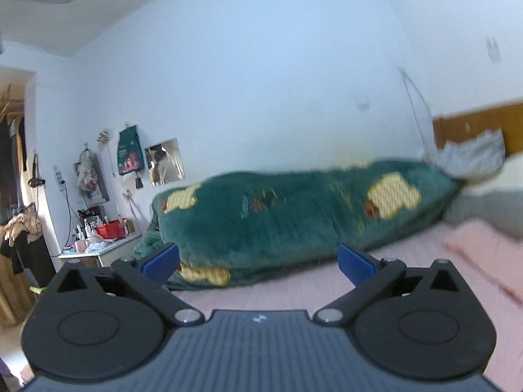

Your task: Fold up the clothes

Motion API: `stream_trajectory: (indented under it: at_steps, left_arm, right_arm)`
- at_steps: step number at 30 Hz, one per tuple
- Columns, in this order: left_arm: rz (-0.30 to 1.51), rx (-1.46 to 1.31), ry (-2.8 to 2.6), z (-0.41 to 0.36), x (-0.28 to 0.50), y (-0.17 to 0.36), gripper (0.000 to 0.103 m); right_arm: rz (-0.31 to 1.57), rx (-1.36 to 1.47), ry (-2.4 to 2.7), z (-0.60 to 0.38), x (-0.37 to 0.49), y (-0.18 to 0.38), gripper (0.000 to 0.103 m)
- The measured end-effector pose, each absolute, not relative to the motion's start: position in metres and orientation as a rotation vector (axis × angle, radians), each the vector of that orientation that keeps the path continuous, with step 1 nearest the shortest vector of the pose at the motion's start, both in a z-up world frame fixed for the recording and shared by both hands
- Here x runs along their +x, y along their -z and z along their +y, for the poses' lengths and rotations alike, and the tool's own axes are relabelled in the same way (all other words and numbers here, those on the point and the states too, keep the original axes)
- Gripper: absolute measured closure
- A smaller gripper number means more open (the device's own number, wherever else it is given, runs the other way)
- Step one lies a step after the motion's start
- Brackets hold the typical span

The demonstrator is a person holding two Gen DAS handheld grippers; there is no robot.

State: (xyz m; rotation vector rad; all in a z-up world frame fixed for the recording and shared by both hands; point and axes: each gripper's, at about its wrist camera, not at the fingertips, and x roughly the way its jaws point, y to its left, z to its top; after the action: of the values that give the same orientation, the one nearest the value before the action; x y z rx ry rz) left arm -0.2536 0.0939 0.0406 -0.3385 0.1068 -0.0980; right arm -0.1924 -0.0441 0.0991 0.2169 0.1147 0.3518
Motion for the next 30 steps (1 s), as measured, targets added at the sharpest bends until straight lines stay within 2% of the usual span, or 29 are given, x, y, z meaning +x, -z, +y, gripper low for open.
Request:
stream_trajectory:
  at_steps: [4,10,15,19,24,30]
  left_arm:
    - [0.021,-0.361,0.050,0.071,-0.267,-0.040,0.032]
    - [0.010,-0.378,-0.231,0.057,-0.285,-0.039,0.032]
    - [0.108,-0.346,-0.285,0.063,-0.276,-0.025,0.028]
    - [0.235,-0.358,-0.321,0.074,-0.270,0.017,0.027]
    - [0.358,-0.502,-0.300,0.106,-0.265,0.071,0.027]
    - [0.447,-0.494,-0.253,0.110,-0.241,0.099,0.027]
  right_arm:
    - [0.075,0.202,-0.344,-0.041,-0.208,-0.108,0.000]
    - [0.033,0.248,-0.210,-0.045,-0.217,-0.110,0.000]
    - [0.162,0.309,-0.127,-0.043,-0.197,-0.082,0.000]
    - [0.327,0.370,-0.080,-0.037,-0.173,-0.037,0.000]
    - [0.502,0.545,-0.024,-0.040,-0.151,0.021,0.000]
    - [0.452,0.421,0.021,-0.025,-0.144,0.033,0.000]
